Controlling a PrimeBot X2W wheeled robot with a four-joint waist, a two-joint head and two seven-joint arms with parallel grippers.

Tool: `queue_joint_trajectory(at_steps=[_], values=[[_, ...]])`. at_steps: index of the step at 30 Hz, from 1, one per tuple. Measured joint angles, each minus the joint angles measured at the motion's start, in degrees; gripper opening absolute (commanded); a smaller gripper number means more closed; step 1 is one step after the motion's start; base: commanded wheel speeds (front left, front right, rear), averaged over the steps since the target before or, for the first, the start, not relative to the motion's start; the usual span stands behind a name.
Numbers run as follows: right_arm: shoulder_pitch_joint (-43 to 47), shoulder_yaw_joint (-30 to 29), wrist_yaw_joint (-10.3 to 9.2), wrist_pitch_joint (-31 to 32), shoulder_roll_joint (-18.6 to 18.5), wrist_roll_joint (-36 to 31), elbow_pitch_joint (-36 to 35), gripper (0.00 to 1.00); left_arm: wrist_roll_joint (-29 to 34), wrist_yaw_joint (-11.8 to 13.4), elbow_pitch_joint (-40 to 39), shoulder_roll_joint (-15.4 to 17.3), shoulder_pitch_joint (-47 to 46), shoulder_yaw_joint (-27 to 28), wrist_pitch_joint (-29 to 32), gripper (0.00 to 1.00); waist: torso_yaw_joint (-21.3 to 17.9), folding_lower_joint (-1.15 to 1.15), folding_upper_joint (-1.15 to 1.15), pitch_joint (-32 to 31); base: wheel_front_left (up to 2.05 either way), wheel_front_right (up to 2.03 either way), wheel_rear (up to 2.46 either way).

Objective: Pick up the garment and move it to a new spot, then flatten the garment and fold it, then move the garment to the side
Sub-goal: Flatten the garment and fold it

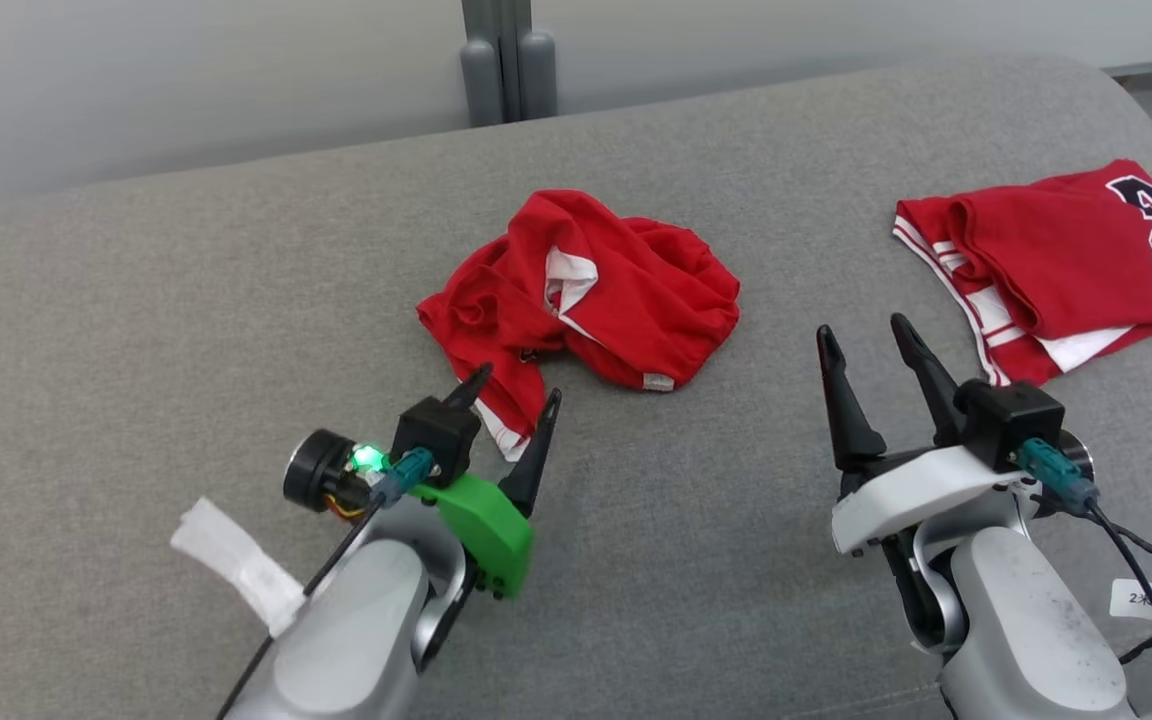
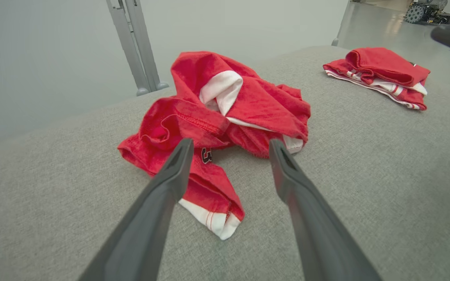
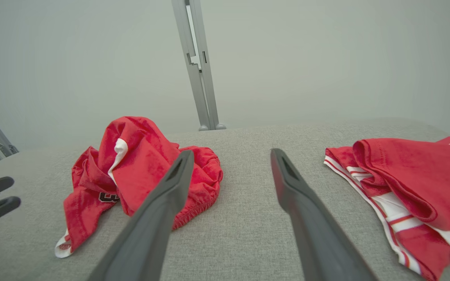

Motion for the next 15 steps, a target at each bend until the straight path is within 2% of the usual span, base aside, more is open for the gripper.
queue_joint_trajectory(at_steps=[10, 15], values=[[-0.15, 0.51, 0.00, 0.25, 1.54, -0.71, -2.56, 1.00, 3.74, -0.09, 14.66, 0.81, -12.19, -2.32, 0.54, 1.00, -3.94, 0.00, 0.00, 5.59, 0.00, 0.00, 0.00], [-0.23, -0.35, 0.00, 0.25, 1.59, -0.70, -2.81, 1.00, 5.13, 1.21, 19.36, 1.47, -15.81, -2.68, -1.30, 1.00, -5.95, 0.00, 0.00, 7.77, 0.00, 0.00, 0.00]])
